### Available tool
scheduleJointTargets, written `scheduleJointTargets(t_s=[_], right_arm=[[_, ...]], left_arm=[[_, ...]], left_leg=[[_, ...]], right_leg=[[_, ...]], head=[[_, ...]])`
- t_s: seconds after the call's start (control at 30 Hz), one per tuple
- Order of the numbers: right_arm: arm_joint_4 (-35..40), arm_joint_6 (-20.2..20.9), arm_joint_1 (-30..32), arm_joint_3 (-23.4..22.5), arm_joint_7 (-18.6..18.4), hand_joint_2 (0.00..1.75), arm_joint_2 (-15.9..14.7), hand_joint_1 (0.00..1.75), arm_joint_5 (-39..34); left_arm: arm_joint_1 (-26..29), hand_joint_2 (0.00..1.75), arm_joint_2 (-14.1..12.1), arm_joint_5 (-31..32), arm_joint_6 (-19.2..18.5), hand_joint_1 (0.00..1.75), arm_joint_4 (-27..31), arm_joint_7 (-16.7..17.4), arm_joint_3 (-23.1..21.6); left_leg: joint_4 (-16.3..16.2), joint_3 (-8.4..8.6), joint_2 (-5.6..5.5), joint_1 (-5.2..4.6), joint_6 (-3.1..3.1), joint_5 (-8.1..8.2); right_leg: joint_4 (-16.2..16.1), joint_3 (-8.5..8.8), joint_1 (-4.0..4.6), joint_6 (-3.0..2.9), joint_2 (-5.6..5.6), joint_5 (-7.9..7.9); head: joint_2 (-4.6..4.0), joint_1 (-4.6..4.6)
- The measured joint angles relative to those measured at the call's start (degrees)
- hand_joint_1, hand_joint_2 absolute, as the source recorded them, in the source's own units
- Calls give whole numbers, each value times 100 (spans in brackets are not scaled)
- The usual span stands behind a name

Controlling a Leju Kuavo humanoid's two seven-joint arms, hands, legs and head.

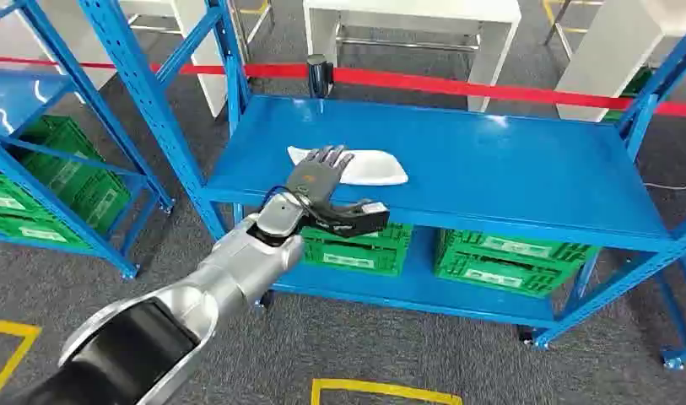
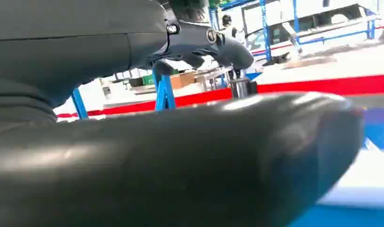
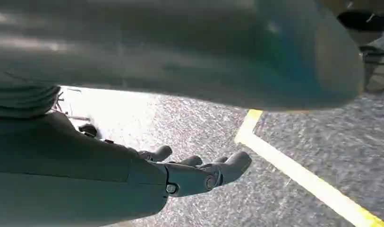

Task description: Take the parts from the cabinet and place them on the table.

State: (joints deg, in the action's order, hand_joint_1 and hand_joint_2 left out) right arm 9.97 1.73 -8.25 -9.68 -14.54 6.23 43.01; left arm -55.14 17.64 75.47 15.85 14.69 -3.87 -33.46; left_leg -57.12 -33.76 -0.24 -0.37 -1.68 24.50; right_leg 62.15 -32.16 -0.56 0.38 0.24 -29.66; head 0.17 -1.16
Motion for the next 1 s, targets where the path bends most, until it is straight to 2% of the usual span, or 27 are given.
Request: scheduleJointTargets(t_s=[0.03, 0.1, 0.13, 0.17, 0.2, 0.27, 0.3, 0.33, 0.37, 0.4, 0.47, 0.5, 0.53, 0.63, 0.67, 0.7, 0.73, 0.8, 0.83, 0.87, 0.9, 0.93, 0.97, 1.0], right_arm=[[0, 0, -10, 2, 0, 0, 0, 0, 0], [0, 2, -9, 2, 2, 0, -2, 0, 2], [0, 4, 0, 2, -6, 0, -2, 0, 2], [0, 7, 16, 2, -4, 0, -4, 0, 2], [0, 7, 22, 2, -4, 0, -7, 0, 4], [0, 7, 18, 2, 0, 0, -15, 0, 4], [-2, 9, 19, 2, 0, 0, -9, 0, 2], [-2, 9, 9, 2, 5, 0, -2, 0, 2], [-2, 11, 0, 2, 5, 0, -2, 0, 2], [-2, 13, 19, 2, -6, 0, -2, 0, 2], [-2, 13, 23, 0, -4, 0, -2, 0, 2], [-2, 11, 25, 0, -4, 0, -2, 0, 2], [-2, 11, 12, 0, -4, 0, -2, 0, 2], [-2, 9, -4, 0, -4, 0, -2, 0, 4], [-2, 9, 9, 0, -9, 0, -2, 0, 7], [-2, 9, 22, 0, -11, 0, -2, 0, 9], [-2, 9, 27, 0, -13, 0, -2, 0, 9], [-2, 9, 22, 0, -4, 0, 4, 0, 9], [-2, 9, 15, 0, -4, 0, 13, 0, 9], [-2, 7, -7, 0, -4, 0, 13, 0, 9], [-2, 7, -5, 0, -4, 0, 13, 0, 9], [-2, 7, 3, 0, -4, 0, 13, 0, 9], [-2, 7, 7, 0, -4, 0, 13, 0, 9], [-2, 7, 7, 0, -4, 0, 13, 0, 11]], left_arm=[[-11, 0, 4, 0, 0, 0, 2, -7, 0], [25, 0, 13, 0, -2, 0, -7, -26, 0], [47, 0, 13, 0, -4, 0, -11, -37, 0], [73, 0, 13, 0, -4, 0, -11, -44, 0], [89, 0, 13, 0, -4, 0, -11, -48, 0], [93, 0, 20, 2, -7, 0, -11, -52, 0], [95, 0, 20, 4, -13, 0, -15, -52, 0], [90, 0, 20, 7, -28, 0, -22, -55, 0], [97, 0, 22, 11, -61, 0, -22, -61, -2], [120, 0, 24, 11, -70, 0, -22, -66, -2], [122, 0, 26, 11, -74, 0, -20, -66, -4], [120, 0, 28, 11, -74, 0, -9, -66, -7], [96, 0, 28, 11, -74, 0, -9, -66, -7], [109, 0, 26, 9, -173, 0, -22, -66, -7], [140, 0, 22, 7, -203, 0, -26, -66, -7], [164, 0, 20, 2, -221, 0, -26, -66, -9], [167, 0, 20, 2, -227, 0, -26, -66, -9], [143, 0, 18, 2, -227, 0, -24, -64, -9], [130, 0, 17, 0, -229, 0, -28, -61, -9], [122, 0, 20, -4, -245, 0, -28, -48, -9], [134, 0, 26, -18, -249, 0, -22, -48, -11], [149, 175, 24, -22, -249, 0, -24, -48, -11], [147, 175, 24, -31, -256, 0, -26, -44, -11], [148, 175, 26, -55, -284, 0, -24, -57, -11]], left_leg=[[0, 9, -1, 5, -15, 17], [-8, 33, -3, 4, -19, 78], [-17, 46, -7, 7, -11, 105], [-31, 76, -15, 19, 6, 145], [-41, 111, -21, 29, 26, 185], [-98, 210, -20, 68, 96, 305], [-112, 210, -14, 56, 151, 360], [-146, 218, -17, 46, 180, 376], [-121, 193, -10, 29, 217, 408], [-161, 257, -13, 28, 263, 398], [-187, 284, -13, 40, 313, 412], [-326, 221, -8, 48, 332, 417], [-619, 74, -2, 55, 360, 477], [-1753, -730, -2, 54, 381, 966], [-1812, -863, -2, 54, 370, 937], [-1627, -859, -2, 51, 340, 733], [-1258, -752, -3, 43, 300, 412], [-263, -415, -1, -13, 158, -289], [-163, -393, -10, -41, 140, -83], [-148, -334, -9, -40, 160, -1], [-117, -330, -5, -41, 153, -129], [-104, -314, -17, -7, 243, -209], [-110, -322, -21, -16, 261, -198], [-113, -329, -30, -26, 231, -185]], right_leg=[[326, -197, -4, 36, 0, -134], [1171, -778, -33, 116, -1, -482], [1343, -944, -41, 129, -2, -504], [1283, -1019, -55, 136, -3, -364], [1016, -965, -66, 144, -4, -125], [-48, -597, -101, 179, -21, 613], [-227, -530, -86, 187, -27, 583], [-307, -539, -47, 115, -31, 356], [-283, -502, -46, 47, -40, 473], [-276, -496, -66, -14, -22, 475], [-278, -401, -60, -98, 3, 462], [-314, -331, -65, -145, -2, 431], [-323, -274, -64, -178, 1, 406], [-322, -212, -48, -202, 8, 333], [-321, -181, -42, -204, 14, 301], [-320, -137, -31, -202, 19, 271], [-320, -87, -19, -200, 20, 242], [-332, -10, -9, -186, 20, 179], [-313, -2, 15, -155, 28, 161], [-313, -37, 6, -118, 27, 141], [-321, -28, 4, -83, 27, 121], [-293, -25, 35, -114, 16, 103], [-309, -14, 19, -154, 15, 123], [-331, -9, 13, -152, 12, 124]], head=[[0, 7], [0, 9], [0, 11], [0, 7], [0, 11], [0, 11], [0, 13], [0, 37], [0, 26], [0, 11], [0, 9], [0, 11], [0, -9], [0, -22], [0, -22], [0, -22], [0, -24], [0, -22], [0, -15], [0, -33], [0, -37], [0, -28], [0, -33], [0, -30]])
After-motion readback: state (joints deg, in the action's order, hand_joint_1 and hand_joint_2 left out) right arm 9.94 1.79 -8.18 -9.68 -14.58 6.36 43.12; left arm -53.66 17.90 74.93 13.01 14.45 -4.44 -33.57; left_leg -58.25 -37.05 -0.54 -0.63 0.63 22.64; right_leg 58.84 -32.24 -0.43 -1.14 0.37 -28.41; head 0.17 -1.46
